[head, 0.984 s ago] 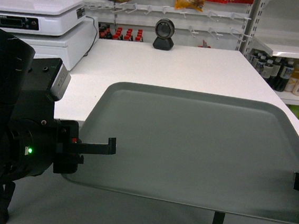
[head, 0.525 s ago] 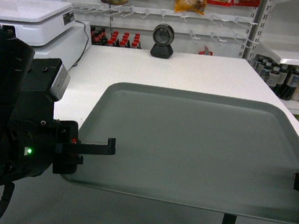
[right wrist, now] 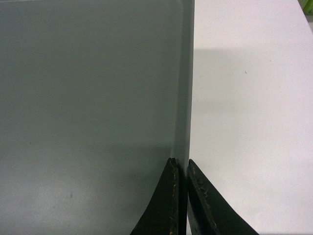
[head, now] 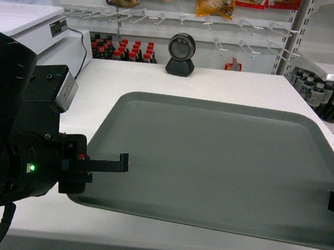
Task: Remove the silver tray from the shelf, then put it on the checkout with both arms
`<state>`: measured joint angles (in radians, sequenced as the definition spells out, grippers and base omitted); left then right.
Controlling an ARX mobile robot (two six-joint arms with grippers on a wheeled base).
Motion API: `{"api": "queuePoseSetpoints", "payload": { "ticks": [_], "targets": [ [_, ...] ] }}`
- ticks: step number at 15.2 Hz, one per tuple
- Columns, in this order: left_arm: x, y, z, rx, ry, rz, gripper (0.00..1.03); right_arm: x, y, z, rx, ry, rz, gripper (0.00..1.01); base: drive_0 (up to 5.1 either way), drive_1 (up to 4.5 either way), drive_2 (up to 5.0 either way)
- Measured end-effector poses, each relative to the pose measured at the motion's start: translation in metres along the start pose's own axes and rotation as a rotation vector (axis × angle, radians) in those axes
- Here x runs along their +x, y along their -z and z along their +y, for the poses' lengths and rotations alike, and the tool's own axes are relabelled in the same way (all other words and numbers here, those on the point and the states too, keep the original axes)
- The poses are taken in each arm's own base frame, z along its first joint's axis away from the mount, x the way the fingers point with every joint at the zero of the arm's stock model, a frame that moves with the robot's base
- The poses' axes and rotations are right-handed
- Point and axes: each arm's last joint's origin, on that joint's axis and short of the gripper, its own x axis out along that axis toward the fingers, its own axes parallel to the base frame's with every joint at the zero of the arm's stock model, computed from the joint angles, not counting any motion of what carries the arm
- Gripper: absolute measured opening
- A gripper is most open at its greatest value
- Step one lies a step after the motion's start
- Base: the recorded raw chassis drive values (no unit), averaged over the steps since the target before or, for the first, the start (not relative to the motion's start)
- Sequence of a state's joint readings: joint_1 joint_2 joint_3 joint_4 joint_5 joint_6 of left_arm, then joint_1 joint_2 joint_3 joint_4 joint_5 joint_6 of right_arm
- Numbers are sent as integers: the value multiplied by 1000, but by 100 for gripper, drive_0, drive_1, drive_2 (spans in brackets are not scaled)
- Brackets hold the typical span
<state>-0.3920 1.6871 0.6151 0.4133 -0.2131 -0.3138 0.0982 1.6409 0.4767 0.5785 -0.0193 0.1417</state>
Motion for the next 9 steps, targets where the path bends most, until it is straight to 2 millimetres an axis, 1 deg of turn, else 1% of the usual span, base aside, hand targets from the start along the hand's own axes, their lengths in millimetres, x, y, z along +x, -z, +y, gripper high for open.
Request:
{"api": "queuePoseSetpoints", "payload": {
  "ticks": [7,9],
  "targets": [
    [0,0,0,1,2,1,2,0,0,0,0,-3,2,3,-10,422,-442],
    [1,0,0,0,-7,10,2,0,0,0,0,-2,2,3,0,0,0]
  ]
}}
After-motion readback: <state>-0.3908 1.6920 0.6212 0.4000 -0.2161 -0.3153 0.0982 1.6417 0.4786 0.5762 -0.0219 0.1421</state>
